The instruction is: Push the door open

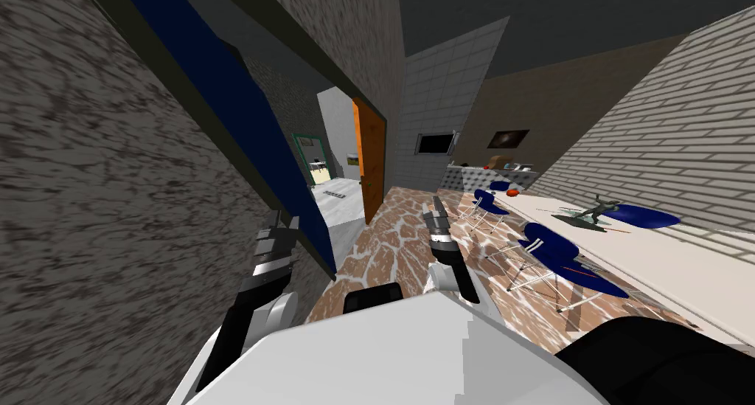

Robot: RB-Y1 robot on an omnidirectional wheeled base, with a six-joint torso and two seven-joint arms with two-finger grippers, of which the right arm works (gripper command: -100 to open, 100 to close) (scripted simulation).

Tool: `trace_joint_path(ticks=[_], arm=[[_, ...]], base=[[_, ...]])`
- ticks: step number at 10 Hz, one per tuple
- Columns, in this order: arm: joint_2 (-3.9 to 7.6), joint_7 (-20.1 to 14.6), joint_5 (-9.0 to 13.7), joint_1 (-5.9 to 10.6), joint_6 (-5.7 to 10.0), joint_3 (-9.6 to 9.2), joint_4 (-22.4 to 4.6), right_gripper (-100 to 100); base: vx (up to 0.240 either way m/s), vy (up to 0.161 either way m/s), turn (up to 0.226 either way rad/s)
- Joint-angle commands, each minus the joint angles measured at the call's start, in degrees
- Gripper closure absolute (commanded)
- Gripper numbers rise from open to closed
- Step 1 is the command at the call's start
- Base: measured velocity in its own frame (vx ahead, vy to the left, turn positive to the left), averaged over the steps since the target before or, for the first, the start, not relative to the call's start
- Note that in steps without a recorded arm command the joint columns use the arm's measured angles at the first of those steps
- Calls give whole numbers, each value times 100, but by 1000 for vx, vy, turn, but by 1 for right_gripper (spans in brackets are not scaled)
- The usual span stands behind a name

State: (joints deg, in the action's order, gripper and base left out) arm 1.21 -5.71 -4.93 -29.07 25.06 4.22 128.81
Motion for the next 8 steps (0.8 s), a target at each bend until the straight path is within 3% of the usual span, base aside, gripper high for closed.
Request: trace_joint_path(ticks=[1, 8], arm=[[39, 19, -160, 34, -58, -11, -75, -100], [242, 126, -1082, 230, -395, -71, -505, -100]], base=[[53, 77, 124], [73, -70, 121]])
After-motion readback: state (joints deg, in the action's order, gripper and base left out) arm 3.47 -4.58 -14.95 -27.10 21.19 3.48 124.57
